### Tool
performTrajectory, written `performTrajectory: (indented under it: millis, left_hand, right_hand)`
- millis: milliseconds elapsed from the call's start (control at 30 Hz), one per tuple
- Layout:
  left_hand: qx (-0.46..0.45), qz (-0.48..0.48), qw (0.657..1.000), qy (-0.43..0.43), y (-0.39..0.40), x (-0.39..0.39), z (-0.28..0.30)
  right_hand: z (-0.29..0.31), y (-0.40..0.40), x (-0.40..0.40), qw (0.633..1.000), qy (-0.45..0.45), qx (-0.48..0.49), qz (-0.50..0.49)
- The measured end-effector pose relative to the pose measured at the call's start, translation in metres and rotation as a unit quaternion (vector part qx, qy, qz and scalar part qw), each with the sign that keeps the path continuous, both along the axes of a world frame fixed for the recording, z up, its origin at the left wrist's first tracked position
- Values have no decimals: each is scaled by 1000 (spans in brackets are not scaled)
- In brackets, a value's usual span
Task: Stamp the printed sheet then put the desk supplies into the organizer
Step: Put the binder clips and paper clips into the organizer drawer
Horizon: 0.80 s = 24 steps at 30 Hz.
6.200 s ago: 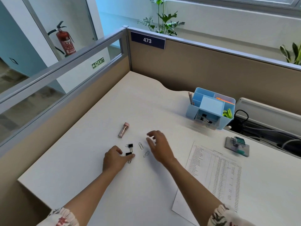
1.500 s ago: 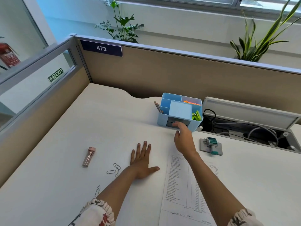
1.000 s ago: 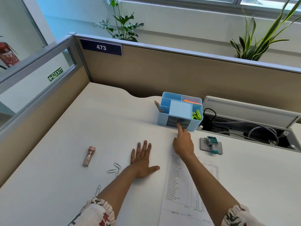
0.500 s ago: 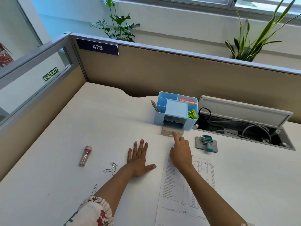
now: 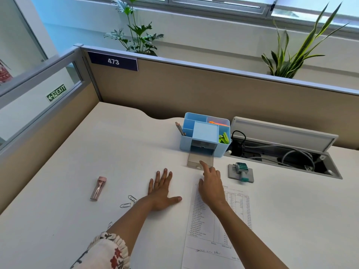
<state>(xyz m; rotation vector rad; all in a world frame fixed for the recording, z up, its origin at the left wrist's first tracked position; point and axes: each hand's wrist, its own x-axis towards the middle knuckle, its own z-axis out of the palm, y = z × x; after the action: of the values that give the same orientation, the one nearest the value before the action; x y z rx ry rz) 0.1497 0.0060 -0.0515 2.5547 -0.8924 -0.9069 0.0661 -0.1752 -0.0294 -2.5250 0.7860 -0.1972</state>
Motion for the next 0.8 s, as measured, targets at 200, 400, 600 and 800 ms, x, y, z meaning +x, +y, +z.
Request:
performTrajectory:
  millis: [200,400,600,800]
  left_hand:
    - [-44,-3,999,30,10,7,6]
    - [-62,-10,997,36,30,-8,5]
    - [-127,49,990,25,45,-33,4]
    - [-261,209,942,-26,75,-45,15]
  right_hand:
    - [8,11,-7,999,-22,26,23]
    - [9,37,-20,995,-52,60,58]
    - [8,73,-22,989,-60,98,92]
    - [11,98,-21,983,-50,122,131]
